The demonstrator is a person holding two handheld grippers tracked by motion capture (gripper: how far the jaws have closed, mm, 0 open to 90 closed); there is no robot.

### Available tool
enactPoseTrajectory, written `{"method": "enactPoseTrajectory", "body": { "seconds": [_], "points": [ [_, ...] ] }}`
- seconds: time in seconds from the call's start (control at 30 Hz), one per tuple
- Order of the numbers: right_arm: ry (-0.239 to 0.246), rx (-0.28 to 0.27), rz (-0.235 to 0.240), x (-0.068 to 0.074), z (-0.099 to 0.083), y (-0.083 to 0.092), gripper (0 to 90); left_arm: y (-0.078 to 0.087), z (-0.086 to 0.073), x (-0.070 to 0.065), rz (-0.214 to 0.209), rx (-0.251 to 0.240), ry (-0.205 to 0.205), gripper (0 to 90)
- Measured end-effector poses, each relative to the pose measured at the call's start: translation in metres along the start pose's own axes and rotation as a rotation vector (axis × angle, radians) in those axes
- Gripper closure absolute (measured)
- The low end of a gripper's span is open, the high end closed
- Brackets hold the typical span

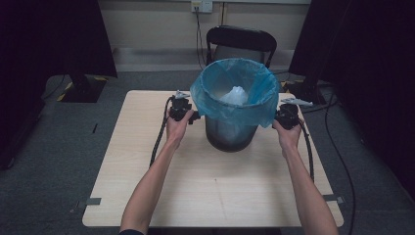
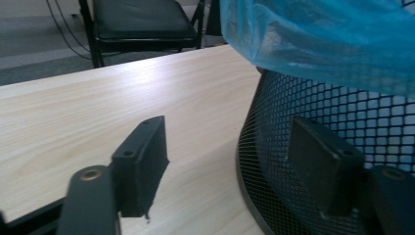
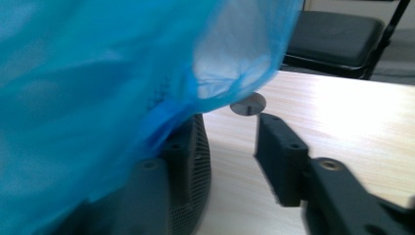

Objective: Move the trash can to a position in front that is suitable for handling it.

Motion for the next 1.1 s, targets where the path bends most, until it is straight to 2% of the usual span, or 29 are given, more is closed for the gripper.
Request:
{"method": "enactPoseTrajectory", "body": {
  "seconds": [0.03,0.13,0.2,0.3,0.33,0.4,0.53,0.57,0.67,0.77,0.9,1.1],
  "points": [
    [-0.003,0.004,0.005,0.000,0.000,0.000,60.0,0.000,0.000,0.000,0.000,0.000,0.000,43.9],
    [0.000,0.015,0.014,-0.001,0.001,0.003,58.0,0.002,0.001,-0.003,-0.001,0.019,-0.003,45.3],
    [0.033,0.020,0.014,0.002,0.000,0.006,60.4,0.006,-0.002,-0.008,0.009,0.009,-0.001,48.6],
    [0.040,0.021,0.023,0.005,-0.001,0.009,60.6,0.011,-0.005,-0.009,0.016,0.002,0.004,49.4],
    [0.036,0.012,0.044,0.006,-0.004,0.010,60.4,0.015,-0.009,-0.011,0.012,-0.005,0.017,49.5],
    [0.037,0.013,0.055,0.008,-0.006,0.012,60.2,0.017,-0.010,-0.011,0.016,-0.007,0.018,49.5],
    [0.073,0.034,0.058,0.012,-0.007,0.017,59.3,0.026,-0.014,-0.015,0.013,0.000,-0.001,49.5],
    [0.089,0.045,0.062,0.015,-0.008,0.021,59.4,0.030,-0.017,-0.017,0.000,-0.003,-0.005,50.7],
    [0.083,0.047,0.085,0.018,-0.012,0.026,59.4,0.034,-0.020,-0.019,-0.001,-0.010,-0.008,51.6],
    [0.085,0.049,0.089,0.020,-0.014,0.030,59.4,0.040,-0.026,-0.021,-0.019,-0.021,0.000,52.5],
    [0.047,0.031,0.124,0.025,-0.024,0.037,59.5,0.055,-0.036,-0.025,-0.041,-0.020,-0.015,52.6],
    [0.032,0.026,0.149,0.038,-0.033,0.045,59.6,0.072,-0.045,-0.031,-0.040,-0.015,-0.024,52.2]
  ]
}}
Point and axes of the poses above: each handheld gripper's, and its own axes: y roughly backward along the jaws, z roughly out of its top, x roughly to its left, the point moved 2 cm from there along -y, roughly forward along the jaws, and after that the axes turned 5 degrees about -y, right-handed, at the moved point
